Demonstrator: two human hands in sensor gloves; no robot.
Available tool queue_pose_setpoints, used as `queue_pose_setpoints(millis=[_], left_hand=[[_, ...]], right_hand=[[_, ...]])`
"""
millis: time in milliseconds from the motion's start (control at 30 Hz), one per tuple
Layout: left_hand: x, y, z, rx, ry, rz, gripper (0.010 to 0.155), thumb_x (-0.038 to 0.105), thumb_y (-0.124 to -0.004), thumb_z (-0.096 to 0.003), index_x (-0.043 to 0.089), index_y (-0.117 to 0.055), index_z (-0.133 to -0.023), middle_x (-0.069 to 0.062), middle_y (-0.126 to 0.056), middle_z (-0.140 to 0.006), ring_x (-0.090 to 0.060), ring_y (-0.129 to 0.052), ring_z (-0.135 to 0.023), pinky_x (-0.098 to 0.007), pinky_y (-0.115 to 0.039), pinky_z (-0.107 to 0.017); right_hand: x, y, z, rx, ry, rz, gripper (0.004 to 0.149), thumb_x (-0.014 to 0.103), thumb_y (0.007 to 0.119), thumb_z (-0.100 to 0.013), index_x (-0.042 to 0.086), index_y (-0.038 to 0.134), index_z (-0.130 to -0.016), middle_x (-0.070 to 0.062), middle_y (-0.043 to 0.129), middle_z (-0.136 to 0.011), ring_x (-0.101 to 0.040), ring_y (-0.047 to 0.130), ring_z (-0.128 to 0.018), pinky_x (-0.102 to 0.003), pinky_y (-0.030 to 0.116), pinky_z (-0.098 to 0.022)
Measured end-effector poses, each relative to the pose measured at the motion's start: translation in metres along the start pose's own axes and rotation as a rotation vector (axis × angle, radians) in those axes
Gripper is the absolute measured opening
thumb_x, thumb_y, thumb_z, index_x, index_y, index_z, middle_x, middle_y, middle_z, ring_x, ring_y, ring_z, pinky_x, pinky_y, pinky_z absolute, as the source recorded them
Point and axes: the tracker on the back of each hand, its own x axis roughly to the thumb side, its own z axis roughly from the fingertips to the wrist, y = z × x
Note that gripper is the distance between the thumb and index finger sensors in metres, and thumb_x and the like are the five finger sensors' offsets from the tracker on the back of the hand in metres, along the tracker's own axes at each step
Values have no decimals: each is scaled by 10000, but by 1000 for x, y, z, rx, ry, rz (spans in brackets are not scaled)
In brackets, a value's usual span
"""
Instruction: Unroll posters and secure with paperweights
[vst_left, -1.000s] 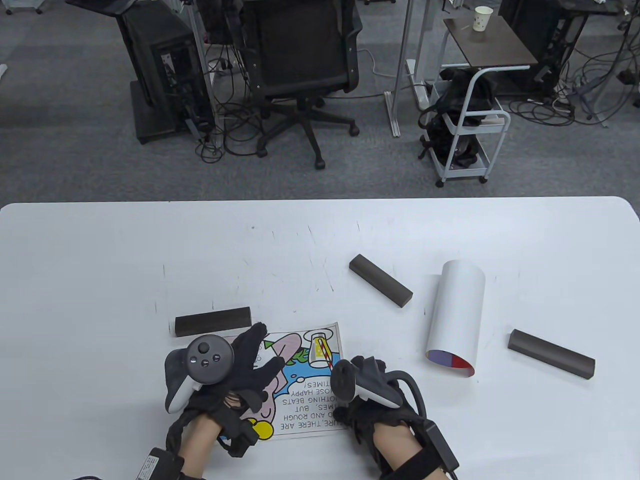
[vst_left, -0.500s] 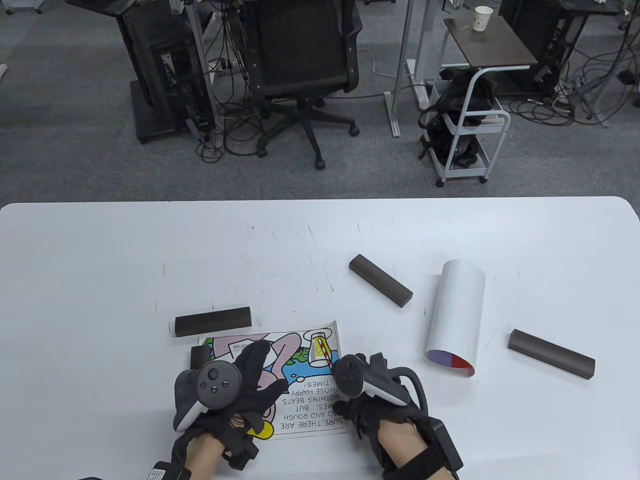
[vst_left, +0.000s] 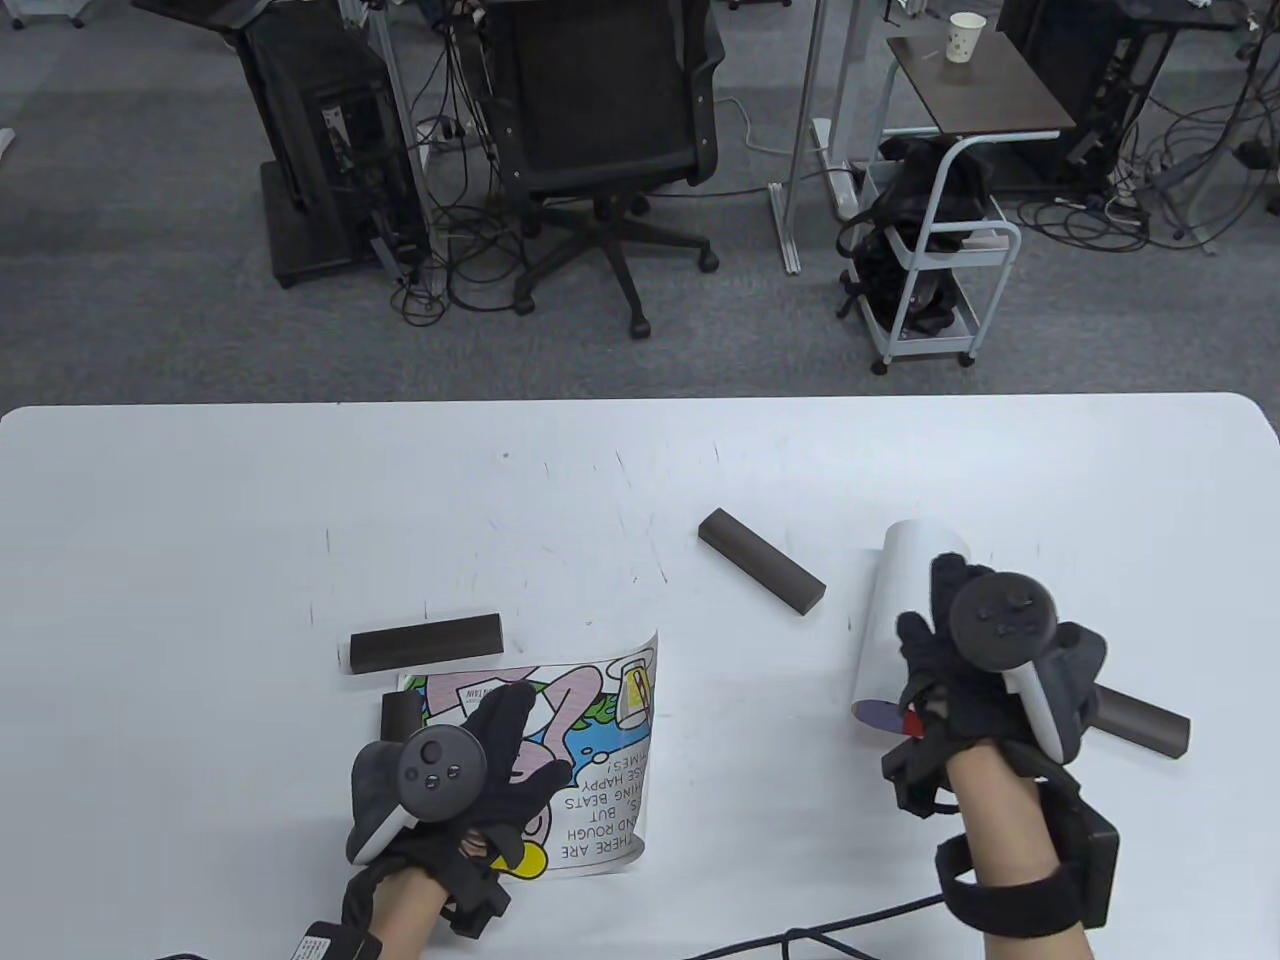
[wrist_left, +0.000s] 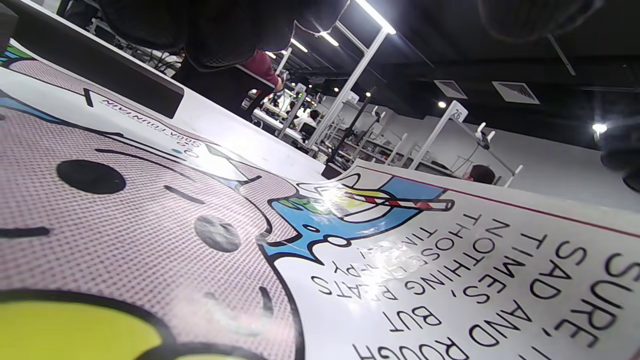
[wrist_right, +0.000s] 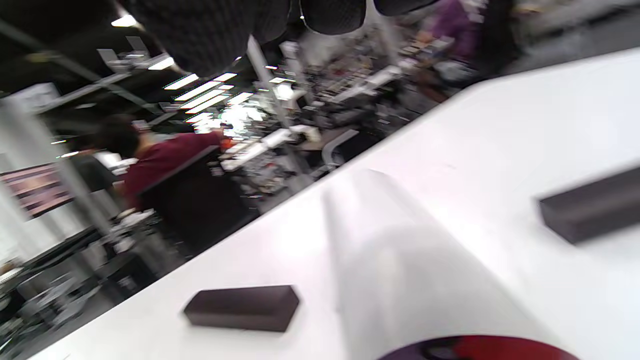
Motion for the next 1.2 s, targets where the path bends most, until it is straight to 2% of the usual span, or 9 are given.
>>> queue_pose_setpoints(millis=[200, 500, 533, 833, 900, 933, 967, 1000, 1200], left_hand=[[-4, 0, -1, -6, 9, 11, 854, 626, -684, -416, 118, -467, -1067, -216, -531, -1078, -443, -676, -980, -589, -644, -664], [-4, -3, -1, -21, -3, 5, 846, 624, -683, -417, 120, -475, -1064, -210, -540, -1075, -437, -687, -975, -583, -651, -661], [-4, -3, -1, -20, -6, 4, 848, 625, -682, -416, 120, -474, -1064, -211, -541, -1075, -437, -688, -975, -583, -651, -662], [-4, -3, -1, -17, -13, 2, 846, 626, -678, -418, 119, -475, -1064, -211, -544, -1073, -437, -690, -973, -582, -653, -659], [-4, -3, -1, -19, -12, 3, 846, 626, -678, -417, 119, -476, -1064, -212, -544, -1073, -438, -690, -972, -584, -653, -658], [-4, -3, -1, -19, -11, 3, 844, 626, -678, -418, 122, -476, -1064, -212, -542, -1074, -437, -688, -974, -583, -653, -659], [-5, -3, -1, -17, -10, 1, 845, 625, -678, -418, 120, -475, -1064, -211, -542, -1075, -437, -689, -973, -584, -652, -659], [-5, -3, -2, -18, -7, -1, 845, 626, -677, -418, 121, -474, -1064, -210, -541, -1075, -438, -688, -974, -583, -653, -660], [-5, -2, -1, -10, -6, 16, 846, 627, -677, -419, 121, -474, -1066, -210, -539, -1077, -438, -687, -974, -584, -652, -660]], right_hand=[[-69, 23, -44, 76, 360, -71, 650, 356, 740, -482, 255, 399, -1026, -95, 241, -1142, -440, 127, -1020, -609, 207, -751], [-138, 73, -76, 168, 648, -24, 705, 158, 663, -492, 449, 209, -947, 171, -32, -1075, -261, -173, -976, -559, 85, -778], [-143, 77, -79, 171, 670, -23, 631, 265, 636, -524, 471, 199, -930, 205, -45, -1060, -242, -192, -968, -545, 94, -783], [-140, 81, -83, 101, 772, 259, 653, 232, 710, -491, 511, 322, -935, 184, 265, -1110, -293, 60, -1021, -400, 306, -741], [-137, 80, -81, 91, 771, 303, 651, 260, 741, -474, 472, 363, -959, 147, 327, -1104, -288, 140, -1018, -404, 353, -716], [-137, 80, -79, 85, 771, 314, 700, 162, 757, -446, 446, 390, -970, 124, 363, -1099, -284, 182, -1016, -416, 370, -705], [-136, 78, -77, 83, 772, 328, 675, 268, 779, -429, 424, 416, -976, 106, 395, -1090, -275, 220, -1014, -420, 391, -695], [-137, 76, -75, 87, 775, 321, 707, 176, 791, -406, 399, 443, -978, 86, 428, -1078, -263, 250, -1014, -429, 416, -677], [-131, 50, -58, 22, 759, 257, 715, 190, 806, -362, 355, 461, -967, 42, 495, -1043, -326, 355, -988, -466, 368, -743]])
